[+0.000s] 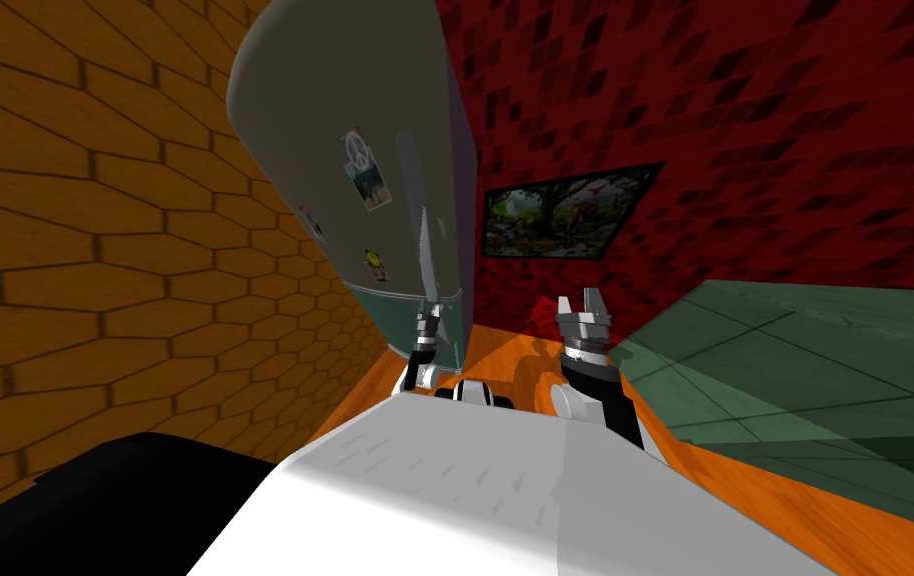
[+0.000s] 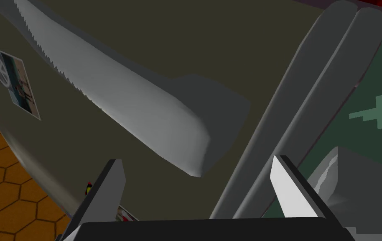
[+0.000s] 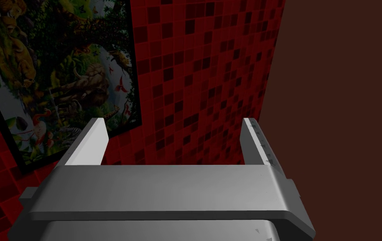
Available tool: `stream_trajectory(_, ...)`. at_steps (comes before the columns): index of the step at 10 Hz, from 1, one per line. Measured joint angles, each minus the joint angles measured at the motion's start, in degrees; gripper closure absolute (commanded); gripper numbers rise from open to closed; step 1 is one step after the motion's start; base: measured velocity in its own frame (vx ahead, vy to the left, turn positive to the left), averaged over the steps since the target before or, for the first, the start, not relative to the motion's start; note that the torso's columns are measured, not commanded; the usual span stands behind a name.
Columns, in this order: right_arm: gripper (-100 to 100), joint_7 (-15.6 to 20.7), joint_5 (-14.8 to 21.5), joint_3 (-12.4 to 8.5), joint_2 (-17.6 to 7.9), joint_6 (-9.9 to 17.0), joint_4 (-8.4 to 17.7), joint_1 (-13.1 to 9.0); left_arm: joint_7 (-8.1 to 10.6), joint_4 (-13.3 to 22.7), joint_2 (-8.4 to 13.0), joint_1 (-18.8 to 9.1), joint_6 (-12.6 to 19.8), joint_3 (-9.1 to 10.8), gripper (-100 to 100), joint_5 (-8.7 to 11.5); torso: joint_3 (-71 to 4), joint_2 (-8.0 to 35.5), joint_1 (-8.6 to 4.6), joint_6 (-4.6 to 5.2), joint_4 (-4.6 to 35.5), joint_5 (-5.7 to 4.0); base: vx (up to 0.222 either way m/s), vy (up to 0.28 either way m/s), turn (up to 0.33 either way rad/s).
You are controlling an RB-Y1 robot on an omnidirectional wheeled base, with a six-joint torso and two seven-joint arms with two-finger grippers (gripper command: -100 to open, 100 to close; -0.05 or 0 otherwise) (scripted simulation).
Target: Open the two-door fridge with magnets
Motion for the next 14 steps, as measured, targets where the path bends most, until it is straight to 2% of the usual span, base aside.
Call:
stream_trajectory(2,0,0.0,0.0,0.0,0.0,0.0,0.0,0.0,0.16,-0.06,-3.3,-0.04,0.18,-0.12,-100,0.2,0.02,0.02,0.02,0.0,0.01,0.01,0.0,0.0,0.0)
stream_trajectory(4,0,0.0,0.0,0.0,0.0,0.0,0.0,0.0,-0.04,-0.69,-3.66,-0.33,0.96,-0.14,-100,0.21,-0.02,-0.04,0.04,0.0,-0.01,0.01,0.028,0.007,0.017)
stream_trajectory(7,0,0.0,0.0,0.0,0.0,0.0,0.0,0.01,-0.62,-3.08,-4.1,-1.01,4.1,0.0,-100,0.33,0.0,-0.01,-0.01,0.0,0.0,0.0,0.03,0.004,0.008)
stream_trajectory(8,0,0.0,0.0,0.0,0.0,0.0,0.0,0.0,-0.68,-3.16,-4.12,-1.04,4.32,-0.01,100,0.33,0.04,0.07,-0.01,0.0,0.02,0.0,-0.013,0.001,-0.017)
stream_trajectory(11,0,0.0,0.0,0.0,0.0,0.0,0.0,-0.01,-0.12,-1.28,-3.58,-0.17,1.58,-0.06,100,0.25,0.05,0.08,-0.01,0.05,0.0,0.02,-0.036,-0.004,-0.008)
stream_trajectory(12,0,0.0,0.0,0.0,0.0,0.0,0.0,0.0,-0.09,-1.11,-3.56,-0.09,1.36,-0.03,100,0.25,0.0,0.0,-0.04,0.05,0.03,-0.02,-0.094,0.114,-0.078)
stream_trajectory(14,0,0.0,0.0,-0.01,-0.02,0.01,0.01,-0.03,0.9,-1.86,-2.25,0.03,1.92,-1.28,100,0.17,0.35,0.61,0.49,-0.01,0.21,0.13,-0.214,0.199,-0.121)
